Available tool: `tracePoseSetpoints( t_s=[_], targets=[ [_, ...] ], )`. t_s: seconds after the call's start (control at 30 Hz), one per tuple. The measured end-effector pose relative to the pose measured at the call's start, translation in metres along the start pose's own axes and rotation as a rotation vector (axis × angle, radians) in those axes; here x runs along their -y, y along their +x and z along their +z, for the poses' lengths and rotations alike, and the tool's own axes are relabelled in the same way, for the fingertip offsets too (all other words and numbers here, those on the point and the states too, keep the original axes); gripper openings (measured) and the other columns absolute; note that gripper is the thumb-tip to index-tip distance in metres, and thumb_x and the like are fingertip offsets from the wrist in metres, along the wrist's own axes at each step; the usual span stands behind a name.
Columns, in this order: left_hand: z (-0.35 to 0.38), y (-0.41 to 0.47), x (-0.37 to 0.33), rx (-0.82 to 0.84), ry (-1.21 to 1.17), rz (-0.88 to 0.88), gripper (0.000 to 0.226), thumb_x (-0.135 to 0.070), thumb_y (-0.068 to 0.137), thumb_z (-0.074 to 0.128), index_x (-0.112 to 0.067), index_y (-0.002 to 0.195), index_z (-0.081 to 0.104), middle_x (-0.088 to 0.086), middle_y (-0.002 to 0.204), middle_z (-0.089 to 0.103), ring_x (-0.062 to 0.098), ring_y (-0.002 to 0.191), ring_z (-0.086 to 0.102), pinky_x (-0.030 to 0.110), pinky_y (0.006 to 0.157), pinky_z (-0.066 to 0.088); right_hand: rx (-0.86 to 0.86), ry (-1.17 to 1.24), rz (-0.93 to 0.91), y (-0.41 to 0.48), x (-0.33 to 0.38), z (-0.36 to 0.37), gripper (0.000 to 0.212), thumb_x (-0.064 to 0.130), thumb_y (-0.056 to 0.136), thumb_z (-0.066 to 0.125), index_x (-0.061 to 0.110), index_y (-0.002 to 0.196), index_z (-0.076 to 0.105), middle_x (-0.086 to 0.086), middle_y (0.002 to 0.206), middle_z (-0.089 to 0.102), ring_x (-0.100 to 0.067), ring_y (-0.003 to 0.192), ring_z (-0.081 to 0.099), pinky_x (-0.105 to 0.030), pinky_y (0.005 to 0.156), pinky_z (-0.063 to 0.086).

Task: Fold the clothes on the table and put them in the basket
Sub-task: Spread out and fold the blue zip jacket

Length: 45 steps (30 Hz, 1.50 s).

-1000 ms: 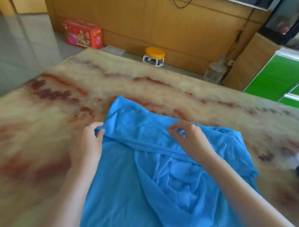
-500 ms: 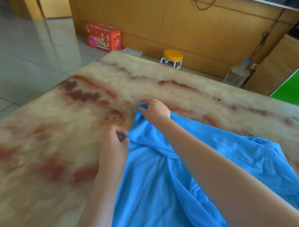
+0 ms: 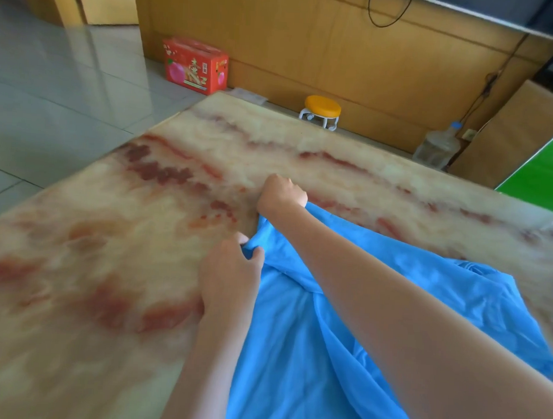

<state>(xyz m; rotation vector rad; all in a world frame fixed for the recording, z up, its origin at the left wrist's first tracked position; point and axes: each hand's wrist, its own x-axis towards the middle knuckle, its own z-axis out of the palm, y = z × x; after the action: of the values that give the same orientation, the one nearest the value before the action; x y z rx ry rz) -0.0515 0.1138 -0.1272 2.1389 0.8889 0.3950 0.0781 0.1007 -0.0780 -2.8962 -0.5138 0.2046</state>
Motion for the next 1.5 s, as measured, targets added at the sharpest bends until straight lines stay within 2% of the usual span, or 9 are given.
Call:
tracePoseSetpoints(
  t_s=[0.13, 0.3, 0.53, 0.67, 0.9, 1.1, 1.23, 1.4, 1.5],
  targets=[
    [-0.002, -0.005, -0.004, 0.058, -0.062, 0.031, 0.024, -0.024, 0.084, 0.057, -0.015, 0.106, 0.062, 0.006, 0.095, 0.068, 0.027, 0.093, 0.062, 0.034, 0.078, 0.044, 0.014, 0.157, 0.056, -0.004, -0.012, -0.005, 0.008, 0.004, 0.087, 0.049, 0.007, 0.09, 0.055, -0.01, 0.106, 0.065, -0.028, 0.101, 0.062, -0.027, 0.071, 0.041],
    [-0.008, -0.021, -0.021, 0.179, -0.364, 0.1, 0.014, -0.014, 0.087, 0.057, -0.019, 0.098, 0.051, 0.005, 0.07, 0.057, 0.018, 0.055, 0.063, 0.034, 0.056, 0.053, 0.015, 0.527, 0.183, -0.006, -0.052, -0.022, 0.013, 0.005, 0.084, 0.043, 0.004, 0.084, 0.055, -0.002, 0.037, 0.057, -0.023, 0.053, 0.064, -0.036, 0.07, 0.059],
    [0.02, -0.067, -0.086, 0.461, -0.548, 0.112, 0.019, 0.0, 0.091, 0.053, -0.01, 0.105, 0.044, 0.003, 0.078, 0.043, 0.004, 0.034, 0.052, 0.023, 0.036, 0.048, -0.037, 0.979, 0.273, -0.041, -0.134, -0.05, 0.029, -0.002, 0.092, 0.049, 0.009, 0.065, 0.046, -0.009, 0.064, 0.052, -0.02, 0.048, 0.057, -0.025, 0.041, 0.048],
    [0.05, -0.1, -0.126, 0.614, -0.539, 0.109, 0.023, 0.003, 0.091, 0.051, -0.013, 0.104, 0.042, 0.0, 0.078, 0.042, 0.006, 0.033, 0.052, 0.027, 0.038, 0.051, -0.094, 0.926, 0.322, -0.055, -0.185, -0.047, 0.038, -0.001, 0.085, 0.054, 0.014, 0.055, 0.037, -0.009, 0.061, 0.038, -0.019, 0.058, 0.044, -0.029, 0.053, 0.037],
    [0.105, -0.13, -0.138, 0.63, -0.22, 0.339, 0.024, -0.011, 0.089, 0.051, -0.016, 0.112, 0.051, 0.003, 0.087, 0.053, 0.025, 0.061, 0.065, 0.042, 0.059, 0.058, -0.182, 0.756, 0.307, -0.07, -0.241, -0.042, 0.041, 0.001, 0.084, 0.052, 0.016, 0.055, 0.027, 0.0, 0.054, 0.025, -0.015, 0.054, 0.022, -0.031, 0.05, 0.018],
    [0.107, -0.125, -0.104, 0.406, -0.029, 0.717, 0.026, -0.018, 0.091, 0.049, -0.018, 0.112, 0.064, -0.001, 0.105, 0.054, 0.017, 0.097, 0.057, 0.031, 0.088, 0.046, -0.203, 0.607, 0.327, -0.075, -0.262, -0.033, 0.031, 0.006, 0.088, 0.046, 0.012, 0.061, 0.035, -0.002, 0.059, 0.039, -0.024, 0.064, 0.038, -0.034, 0.05, 0.025],
    [0.101, -0.106, -0.07, 0.226, 0.164, 0.951, 0.037, -0.032, 0.075, 0.056, -0.022, 0.108, 0.068, 0.0, 0.117, 0.062, 0.015, 0.116, 0.045, 0.038, 0.096, 0.048, -0.2, 0.381, 0.315, -0.082, -0.264, -0.03, 0.029, 0.029, 0.094, 0.048, 0.009, 0.114, 0.056, -0.009, 0.113, 0.059, -0.03, 0.108, 0.052, -0.032, 0.081, 0.039],
    [0.099, -0.095, -0.054, 0.434, 0.512, 0.862, 0.096, -0.078, 0.071, -0.016, -0.031, 0.149, 0.014, -0.009, 0.154, -0.003, 0.01, 0.144, -0.007, 0.039, 0.119, -0.002, -0.215, 0.318, 0.04, -0.073, -0.246, -0.038, 0.054, 0.058, 0.083, 0.06, 0.034, 0.13, 0.053, 0.003, 0.13, 0.043, -0.026, 0.121, 0.031, -0.032, 0.104, 0.022],
    [0.1, -0.101, -0.05, 0.501, 0.581, 0.806, 0.074, -0.066, 0.092, 0.004, -0.026, 0.141, 0.042, 0.0, 0.149, 0.038, 0.02, 0.138, 0.034, 0.042, 0.11, 0.016, -0.122, 0.339, -0.047, -0.063, -0.231, -0.031, 0.051, 0.06, 0.074, 0.069, 0.037, 0.119, 0.061, 0.009, 0.125, 0.046, -0.021, 0.117, 0.028, -0.026, 0.096, 0.017]
  ],
)
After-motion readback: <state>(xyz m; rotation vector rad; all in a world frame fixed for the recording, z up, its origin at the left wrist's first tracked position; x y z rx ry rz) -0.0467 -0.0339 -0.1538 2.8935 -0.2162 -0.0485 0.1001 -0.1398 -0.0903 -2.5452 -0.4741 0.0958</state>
